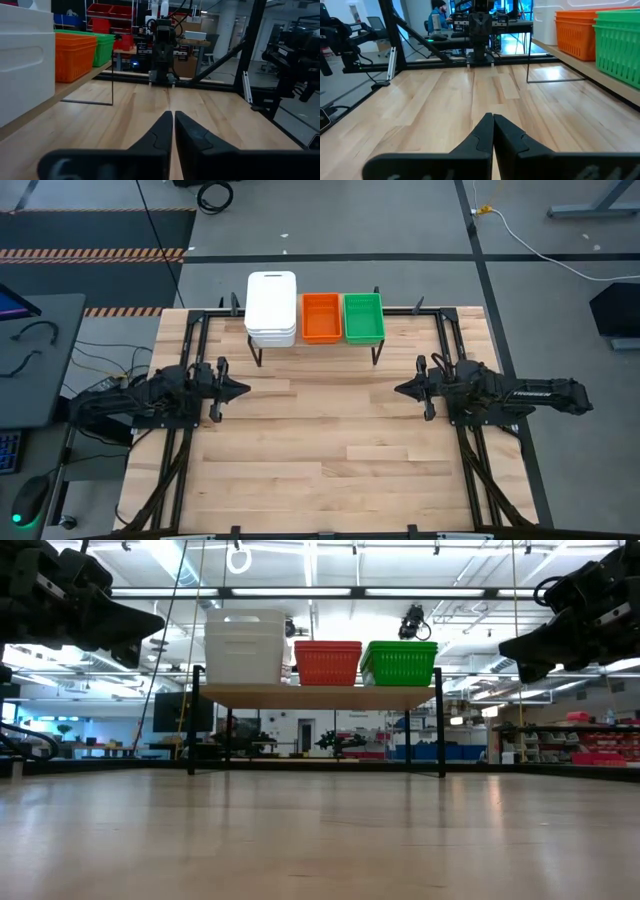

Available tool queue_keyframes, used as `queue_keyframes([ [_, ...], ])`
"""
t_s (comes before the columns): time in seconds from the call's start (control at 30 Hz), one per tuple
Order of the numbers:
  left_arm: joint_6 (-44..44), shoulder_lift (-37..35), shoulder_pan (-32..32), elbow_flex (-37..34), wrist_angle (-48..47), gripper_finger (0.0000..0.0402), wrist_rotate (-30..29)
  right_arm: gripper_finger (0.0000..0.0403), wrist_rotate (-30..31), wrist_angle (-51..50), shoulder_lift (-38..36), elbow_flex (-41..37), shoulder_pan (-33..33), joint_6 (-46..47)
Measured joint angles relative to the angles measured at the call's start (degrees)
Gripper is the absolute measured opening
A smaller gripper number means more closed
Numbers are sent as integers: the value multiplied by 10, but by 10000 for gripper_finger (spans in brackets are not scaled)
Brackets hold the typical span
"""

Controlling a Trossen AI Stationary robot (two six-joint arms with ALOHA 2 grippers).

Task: Stack baskets on shelf by color
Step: Return to Home Position

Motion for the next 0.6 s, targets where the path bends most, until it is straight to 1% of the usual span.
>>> queue_keyframes([
  [0.2,0,0,0,0,0,31,0,14,0,0,0,0,0,0],
  [0.6,0,0,0,0,0,19,0,12,0,0,0,0,0,0],
])
